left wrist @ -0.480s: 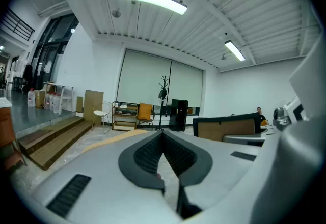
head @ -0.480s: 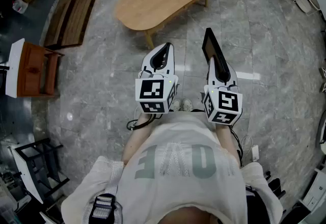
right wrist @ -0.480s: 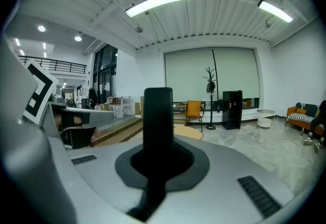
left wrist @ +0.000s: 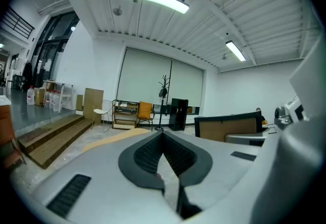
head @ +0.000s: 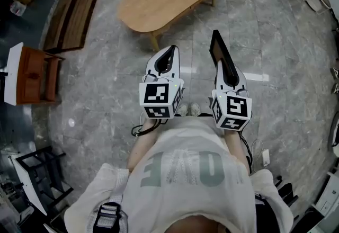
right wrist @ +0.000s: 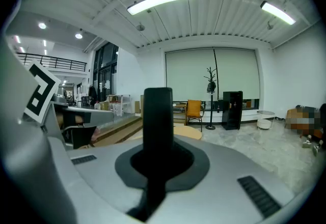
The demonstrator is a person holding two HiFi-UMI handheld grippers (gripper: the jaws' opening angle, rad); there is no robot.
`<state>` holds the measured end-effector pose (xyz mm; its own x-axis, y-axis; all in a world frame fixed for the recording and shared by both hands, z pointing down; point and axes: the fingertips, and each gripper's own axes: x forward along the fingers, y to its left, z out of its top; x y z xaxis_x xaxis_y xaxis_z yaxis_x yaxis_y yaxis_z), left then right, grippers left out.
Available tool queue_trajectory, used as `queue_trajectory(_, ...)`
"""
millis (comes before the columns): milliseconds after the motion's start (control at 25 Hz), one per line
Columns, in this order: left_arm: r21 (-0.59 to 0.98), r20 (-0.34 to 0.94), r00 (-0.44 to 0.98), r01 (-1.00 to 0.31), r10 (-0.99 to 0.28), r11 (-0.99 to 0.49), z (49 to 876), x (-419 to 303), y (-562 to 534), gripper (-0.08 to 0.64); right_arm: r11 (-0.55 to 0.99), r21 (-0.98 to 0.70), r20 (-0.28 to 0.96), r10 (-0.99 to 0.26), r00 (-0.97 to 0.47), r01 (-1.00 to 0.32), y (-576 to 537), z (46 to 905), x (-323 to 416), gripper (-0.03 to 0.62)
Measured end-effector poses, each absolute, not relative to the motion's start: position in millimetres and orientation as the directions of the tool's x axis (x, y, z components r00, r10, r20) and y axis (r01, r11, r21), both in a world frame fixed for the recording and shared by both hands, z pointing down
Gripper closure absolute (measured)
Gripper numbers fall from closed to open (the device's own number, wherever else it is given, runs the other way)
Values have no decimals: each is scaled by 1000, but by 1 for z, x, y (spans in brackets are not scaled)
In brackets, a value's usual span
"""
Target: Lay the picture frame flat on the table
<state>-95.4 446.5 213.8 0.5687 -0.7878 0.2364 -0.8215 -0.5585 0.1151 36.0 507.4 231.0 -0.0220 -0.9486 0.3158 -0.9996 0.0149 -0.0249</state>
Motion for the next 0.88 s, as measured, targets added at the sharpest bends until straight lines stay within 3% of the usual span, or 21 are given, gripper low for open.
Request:
queue_trajectory(400, 162, 220, 580, -815, -785, -557, 218, -124, 422, 551, -26, -35, 293, -956, 15, -999, 505, 229, 22, 575)
queue_trajectory(880, 138, 165, 590, -807, -790, -574, 218, -97, 388, 551, -89, -59, 199, -977, 76, -994, 485, 228, 68, 575)
